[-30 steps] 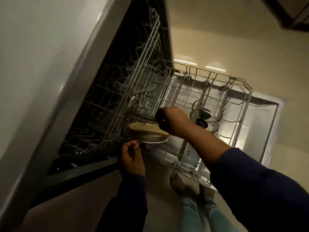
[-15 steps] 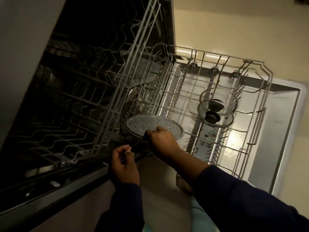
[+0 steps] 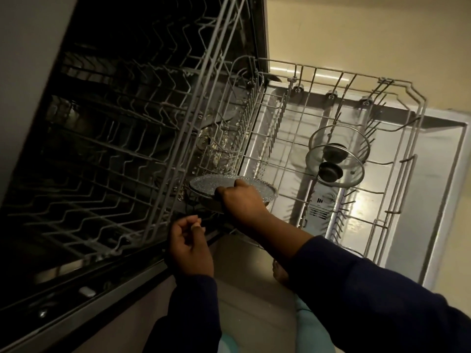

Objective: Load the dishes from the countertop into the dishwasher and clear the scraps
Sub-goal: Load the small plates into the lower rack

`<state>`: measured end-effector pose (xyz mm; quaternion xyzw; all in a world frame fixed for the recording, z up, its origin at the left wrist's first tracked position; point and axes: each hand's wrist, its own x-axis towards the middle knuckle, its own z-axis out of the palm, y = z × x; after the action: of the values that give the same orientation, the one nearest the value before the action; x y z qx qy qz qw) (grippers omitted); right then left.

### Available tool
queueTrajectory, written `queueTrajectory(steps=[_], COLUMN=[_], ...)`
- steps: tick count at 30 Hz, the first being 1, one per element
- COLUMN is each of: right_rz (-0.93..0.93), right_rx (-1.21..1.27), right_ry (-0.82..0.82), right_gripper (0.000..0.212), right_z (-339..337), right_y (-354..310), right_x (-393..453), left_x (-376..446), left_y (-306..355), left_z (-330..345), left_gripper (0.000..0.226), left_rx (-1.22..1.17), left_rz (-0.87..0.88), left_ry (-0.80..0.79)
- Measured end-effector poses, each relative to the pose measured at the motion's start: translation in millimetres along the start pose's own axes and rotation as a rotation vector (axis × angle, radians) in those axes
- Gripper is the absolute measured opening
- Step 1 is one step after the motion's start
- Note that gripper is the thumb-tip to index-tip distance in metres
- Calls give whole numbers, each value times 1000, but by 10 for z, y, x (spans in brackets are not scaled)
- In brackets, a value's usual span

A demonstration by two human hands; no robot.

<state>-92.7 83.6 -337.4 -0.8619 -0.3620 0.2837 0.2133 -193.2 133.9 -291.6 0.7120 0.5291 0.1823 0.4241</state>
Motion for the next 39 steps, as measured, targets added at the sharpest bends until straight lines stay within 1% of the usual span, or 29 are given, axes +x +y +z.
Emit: queueTrajectory(steps=[4,9,12,15,17,19,22,25,27,30,31,35,37,39], right_rz=[39,82,114,142,172,199,235,267,285,327,332,300,251,187], right_rx=[13,-1,65,164,248,320,376,355,339,373,378,380,377,415], right_ry=[8,12,-3,-63,-73,-33,47,37,55,121,129,152,184,235], right_gripper=[30,27,25,24,31,40,42,42,42,38,37,30,22,21], right_z=[24,59,113,187,184,127,-11,-151,-237,-396,-469,-882,-1182,-1506], right_y=[39,159,224,257,261,271,334,444,499,525,508,312,88,-193], right_x=[38,157,198,212,187,140,46,-44,-113,-270,-335,-595,-729,-878], left_x=[18,69,96,115,128,130,98,47,1,-119,-179,-444,-591,-737], left_y=[16,-28,-35,-24,-14,7,65,141,186,275,328,647,877,1111], left_z=[21,55,86,109,118,124,104,84,58,-3,-44,-221,-369,-523], left_gripper=[17,16,14,15,16,15,13,12,16,30,30,17,14,13], left_rx=[-26,-23,-26,-12,-10,-21,-6,10,22,28,26,14,-3,1], left_rz=[7,7,0,9,19,23,38,56,69,56,47,56,75,118], left_ry=[-11,-21,-29,-37,-46,-55,-56,-50,-48,-87,-94,-87,-89,-80])
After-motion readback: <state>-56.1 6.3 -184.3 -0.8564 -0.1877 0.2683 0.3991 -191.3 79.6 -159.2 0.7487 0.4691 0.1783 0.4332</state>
